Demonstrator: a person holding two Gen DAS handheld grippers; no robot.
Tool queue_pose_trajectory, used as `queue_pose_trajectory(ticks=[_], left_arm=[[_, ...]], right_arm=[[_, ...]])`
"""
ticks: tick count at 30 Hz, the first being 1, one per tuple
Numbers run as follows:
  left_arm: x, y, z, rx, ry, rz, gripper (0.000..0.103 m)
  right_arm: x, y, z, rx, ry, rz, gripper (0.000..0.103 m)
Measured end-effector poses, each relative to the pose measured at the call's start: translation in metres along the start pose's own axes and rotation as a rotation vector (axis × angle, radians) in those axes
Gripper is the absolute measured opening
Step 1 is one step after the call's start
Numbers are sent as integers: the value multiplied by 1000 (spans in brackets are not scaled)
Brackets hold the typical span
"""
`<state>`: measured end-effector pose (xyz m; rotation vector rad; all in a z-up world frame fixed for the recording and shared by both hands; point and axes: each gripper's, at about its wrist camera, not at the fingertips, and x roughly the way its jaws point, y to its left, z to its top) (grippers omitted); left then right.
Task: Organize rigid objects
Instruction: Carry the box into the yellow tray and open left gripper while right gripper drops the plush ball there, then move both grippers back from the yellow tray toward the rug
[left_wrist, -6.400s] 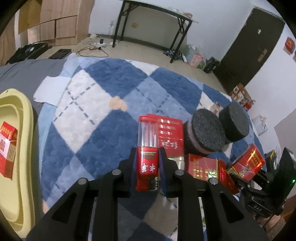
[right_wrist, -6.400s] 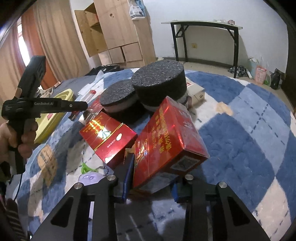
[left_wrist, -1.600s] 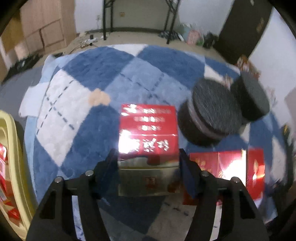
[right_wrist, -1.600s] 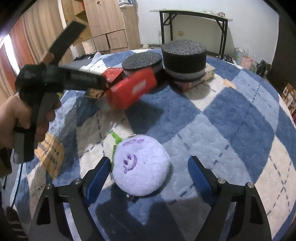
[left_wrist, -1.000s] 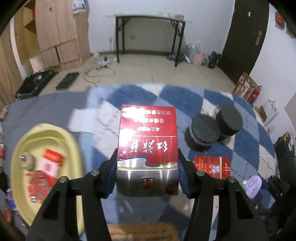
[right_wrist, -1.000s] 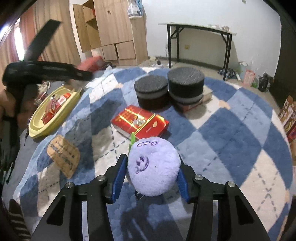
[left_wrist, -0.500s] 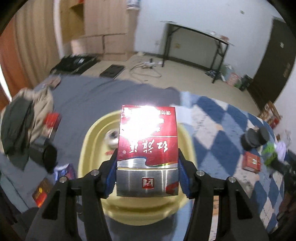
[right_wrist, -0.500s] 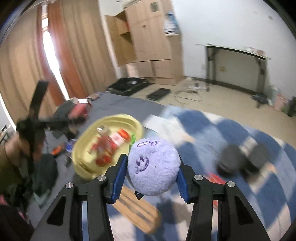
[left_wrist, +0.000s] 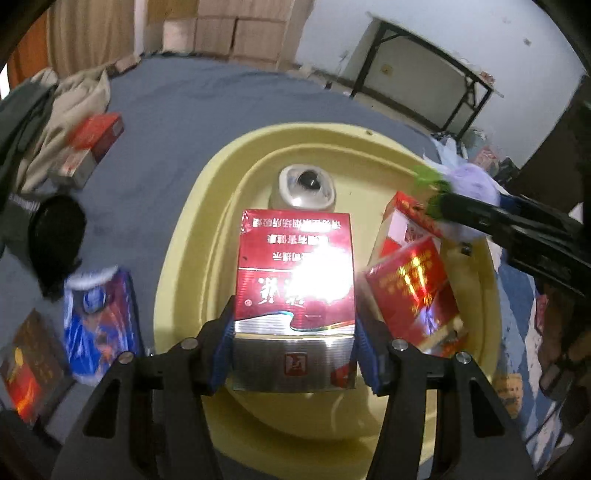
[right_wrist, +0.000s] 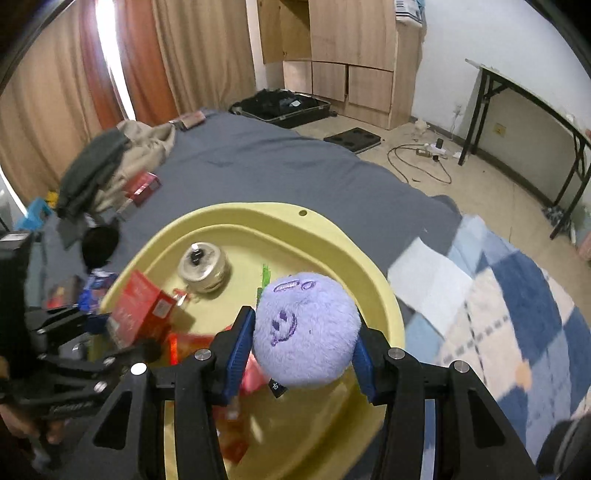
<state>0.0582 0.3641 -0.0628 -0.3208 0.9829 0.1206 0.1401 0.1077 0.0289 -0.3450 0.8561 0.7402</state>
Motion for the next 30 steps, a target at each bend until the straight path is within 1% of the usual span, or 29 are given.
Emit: queue_pose_trajectory(ticks=[4,7,9,12,13,14,15,16,17,20,22,25,27,29,30], left_arm=[[8,1,1,-16,7,-24,58],[11,2,-1,-11,-10,-24,58],[9,1,-3,-12,-34,-24,58],[8,3,-4,-14,-35,-28,59],[8,3,-3,-12,-35,-30,60],[7,2,-4,-7,-34,-42,65],[8,2,-2,-4,-35,-56,72],[8,0,-1,-3,-36,-77,76],[7,-2,1,-5,-40,-89,82],[-4,-6,-3,-3,-75,-78,92],[-15,-9,-4,-8,-111,-70,96],[-32,-20,0,0,-143,-48,99],[-47,-36,6,22,-160,-42,103],[-57,-53,13,49,-175,-48,103],[-66,-69,18,71,-186,-53,103]], right_arm=[[22,5,10,-6,14,-11,48],[38,10,10,-17,29,-22,49],[48,12,15,-12,29,-25,49],[49,12,13,-4,22,-27,52],[49,12,13,-6,19,-31,54],[49,13,13,-8,16,-32,56],[49,14,12,-10,12,-33,57],[48,16,12,-12,4,-36,66],[44,17,11,-15,-15,-40,77],[23,18,6,6,-70,-42,89],[6,15,3,41,-90,-65,92],[-35,6,-5,116,-123,-137,93],[-63,-3,-12,181,-139,-144,96],[-94,-17,-21,249,-150,-161,97],[-109,-23,-26,266,-160,-178,98]])
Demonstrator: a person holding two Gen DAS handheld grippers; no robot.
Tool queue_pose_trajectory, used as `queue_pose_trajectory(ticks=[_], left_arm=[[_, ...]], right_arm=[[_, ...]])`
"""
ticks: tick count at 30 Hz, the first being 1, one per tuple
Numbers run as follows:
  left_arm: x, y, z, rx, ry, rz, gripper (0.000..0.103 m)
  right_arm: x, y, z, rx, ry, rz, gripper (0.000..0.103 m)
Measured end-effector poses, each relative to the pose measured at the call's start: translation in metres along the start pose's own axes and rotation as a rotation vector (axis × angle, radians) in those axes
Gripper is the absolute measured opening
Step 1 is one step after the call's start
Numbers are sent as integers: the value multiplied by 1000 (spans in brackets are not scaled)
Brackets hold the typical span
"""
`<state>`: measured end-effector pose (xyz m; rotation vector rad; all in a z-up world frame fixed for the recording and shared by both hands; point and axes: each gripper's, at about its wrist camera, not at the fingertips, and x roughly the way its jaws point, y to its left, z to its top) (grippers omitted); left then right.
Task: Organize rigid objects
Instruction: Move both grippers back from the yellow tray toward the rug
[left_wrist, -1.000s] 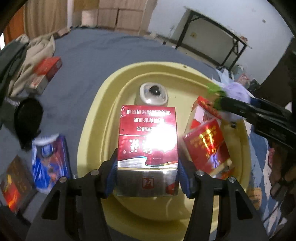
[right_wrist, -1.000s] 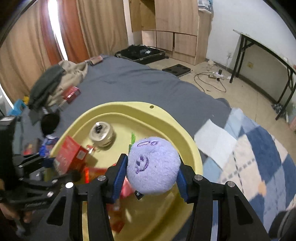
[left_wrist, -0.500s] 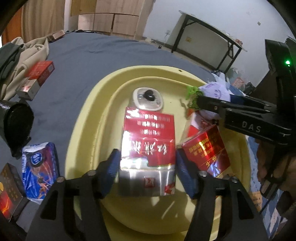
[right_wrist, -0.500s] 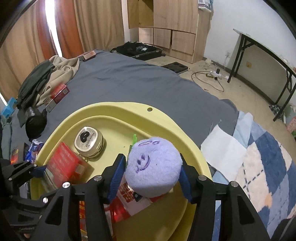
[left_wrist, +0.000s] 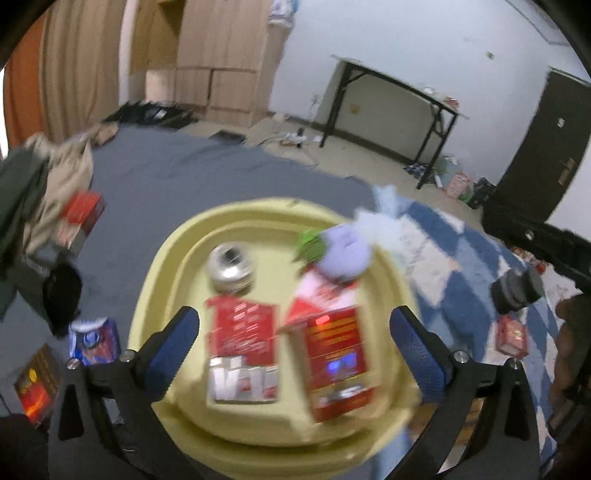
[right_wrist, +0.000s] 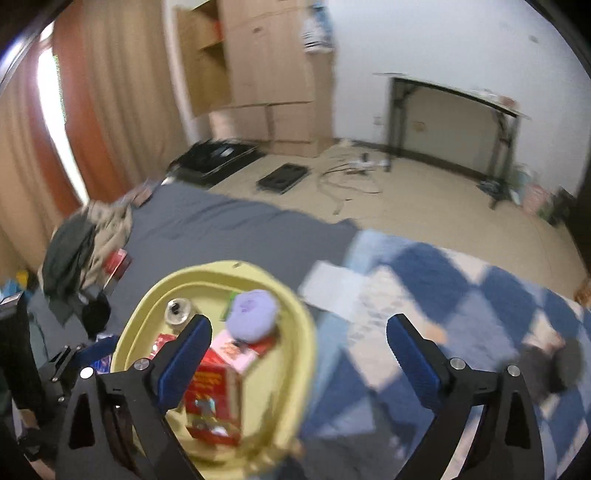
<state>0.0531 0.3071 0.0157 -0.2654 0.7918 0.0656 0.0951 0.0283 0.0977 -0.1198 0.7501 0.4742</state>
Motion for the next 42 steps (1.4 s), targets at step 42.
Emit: queue_pose_trajectory(ticks=[42], left_arm=[[31,-297,-75,242,183,-236,103]], right_arm=[[-141,-322,-148,332,-12,-252,99]])
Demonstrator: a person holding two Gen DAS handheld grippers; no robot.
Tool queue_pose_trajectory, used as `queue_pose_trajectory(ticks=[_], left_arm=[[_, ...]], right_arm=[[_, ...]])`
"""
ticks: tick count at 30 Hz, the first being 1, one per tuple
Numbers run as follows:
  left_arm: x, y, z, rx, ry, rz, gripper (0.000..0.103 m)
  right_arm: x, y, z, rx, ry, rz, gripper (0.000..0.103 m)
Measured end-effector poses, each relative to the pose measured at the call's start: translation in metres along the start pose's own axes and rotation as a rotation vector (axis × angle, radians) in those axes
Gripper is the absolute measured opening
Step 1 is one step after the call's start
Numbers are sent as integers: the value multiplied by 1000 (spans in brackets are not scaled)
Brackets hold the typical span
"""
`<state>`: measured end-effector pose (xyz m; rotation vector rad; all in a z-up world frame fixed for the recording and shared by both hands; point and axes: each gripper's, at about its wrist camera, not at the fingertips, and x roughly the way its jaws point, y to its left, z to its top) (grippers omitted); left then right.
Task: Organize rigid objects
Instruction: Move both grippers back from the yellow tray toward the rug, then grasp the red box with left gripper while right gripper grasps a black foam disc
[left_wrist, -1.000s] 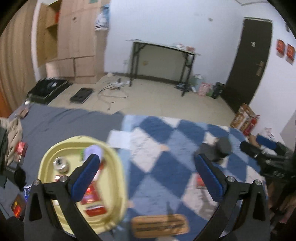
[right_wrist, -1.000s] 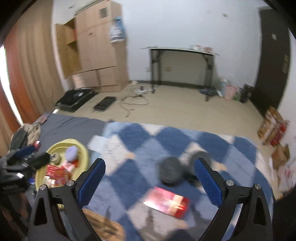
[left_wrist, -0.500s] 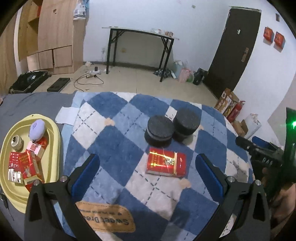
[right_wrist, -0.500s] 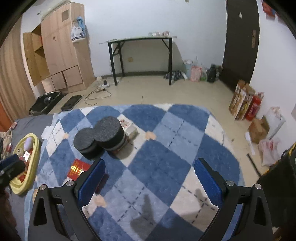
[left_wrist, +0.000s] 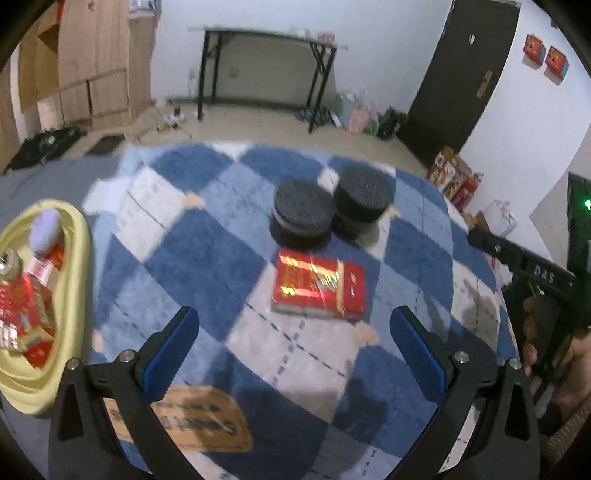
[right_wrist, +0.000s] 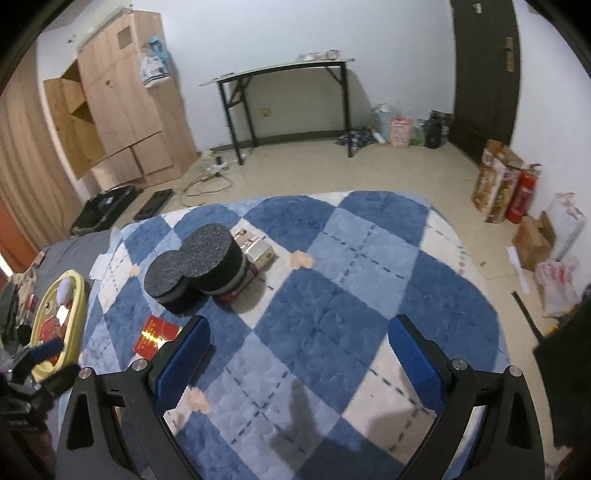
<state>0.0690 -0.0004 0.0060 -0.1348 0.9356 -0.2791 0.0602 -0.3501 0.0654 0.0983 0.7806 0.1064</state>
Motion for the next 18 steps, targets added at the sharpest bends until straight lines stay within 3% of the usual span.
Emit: queue_pose_trajectory(ticks=[6,10,13,18], left_arm=[[44,-31,1,126,54,27,103],[72,-29,8,94,88,36,103],[95,-24,10,71,131,38,103],[113,-24,9,76,137,21,103]], right_arm=[[58,2,4,2,28,56,99],[69,34,22,-132,-36,121,99],[85,51,30,-212,-43,118,99],[116,55,40,-231,-29,144,99]])
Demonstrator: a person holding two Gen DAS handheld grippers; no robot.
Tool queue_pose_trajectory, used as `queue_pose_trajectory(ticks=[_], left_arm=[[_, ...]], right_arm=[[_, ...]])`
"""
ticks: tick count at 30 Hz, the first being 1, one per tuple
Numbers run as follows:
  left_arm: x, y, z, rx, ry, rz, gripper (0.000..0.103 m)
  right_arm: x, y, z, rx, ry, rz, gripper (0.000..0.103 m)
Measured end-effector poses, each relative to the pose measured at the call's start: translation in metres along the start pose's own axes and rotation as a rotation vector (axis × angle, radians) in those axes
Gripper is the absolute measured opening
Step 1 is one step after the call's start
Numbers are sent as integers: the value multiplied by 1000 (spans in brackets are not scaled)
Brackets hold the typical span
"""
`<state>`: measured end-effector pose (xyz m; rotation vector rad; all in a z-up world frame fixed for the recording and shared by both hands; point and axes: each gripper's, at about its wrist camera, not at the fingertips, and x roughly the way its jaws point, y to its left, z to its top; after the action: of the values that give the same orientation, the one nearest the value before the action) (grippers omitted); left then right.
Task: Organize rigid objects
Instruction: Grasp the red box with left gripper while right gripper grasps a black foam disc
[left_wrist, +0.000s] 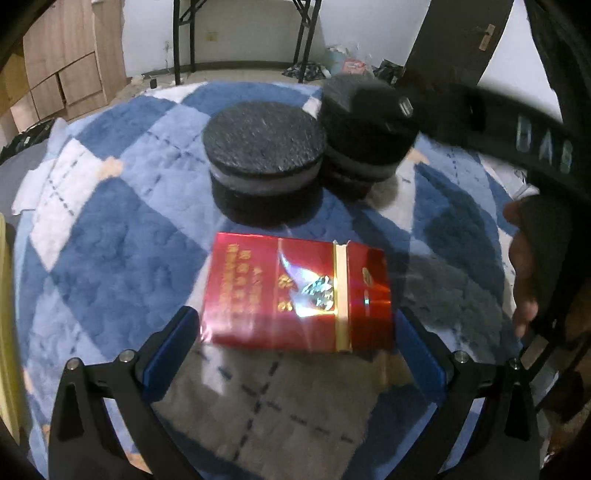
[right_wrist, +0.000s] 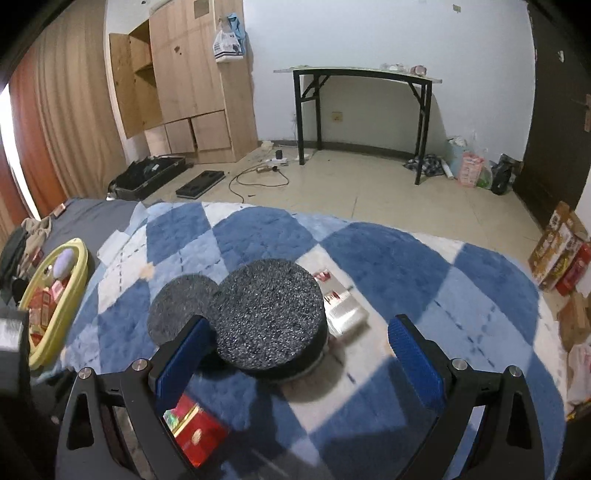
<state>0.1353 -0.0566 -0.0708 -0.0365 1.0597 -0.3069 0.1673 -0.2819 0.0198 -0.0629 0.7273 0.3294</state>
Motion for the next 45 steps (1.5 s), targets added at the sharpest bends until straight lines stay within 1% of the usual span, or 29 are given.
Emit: queue_pose_trajectory(ticks=[4,7,9,12,15,18,20,26,35,40,45], left_arm=[[5,-6,0,19,-31,-5,103],[5,-8,0,5,-55,-17,101],[3,-6,0,-10,-69,-21,92],[1,0,1,-28,-82,-42,92],[-1,1,1,-18,-87,-44,91],[-2,-1,-1,-11,-87,-39,91],[-4,0,-2,-16,-85,-43,91],[-7,4,-3,-41,-85,-61,91],[-18,7,-2,-55,-105,-68,91],[-33,11,-4,-53,-122,-57,91],[-58,20,-4,-58,-156,-36,91]], right_arm=[[14,-4,6,22,-24,40,97],[23,-3,5,36,-26,59,97],[25,-4,4,40,-28,71,94],[25,-4,3,27,-40,77,91],[24,-2,3,24,-40,80,89],[21,2,3,12,-43,82,81],[19,4,3,15,-38,104,68],[17,7,2,17,-28,94,67],[5,14,4,10,-32,47,66],[-11,7,7,41,-44,26,66],[-34,7,9,27,-56,1,66]])
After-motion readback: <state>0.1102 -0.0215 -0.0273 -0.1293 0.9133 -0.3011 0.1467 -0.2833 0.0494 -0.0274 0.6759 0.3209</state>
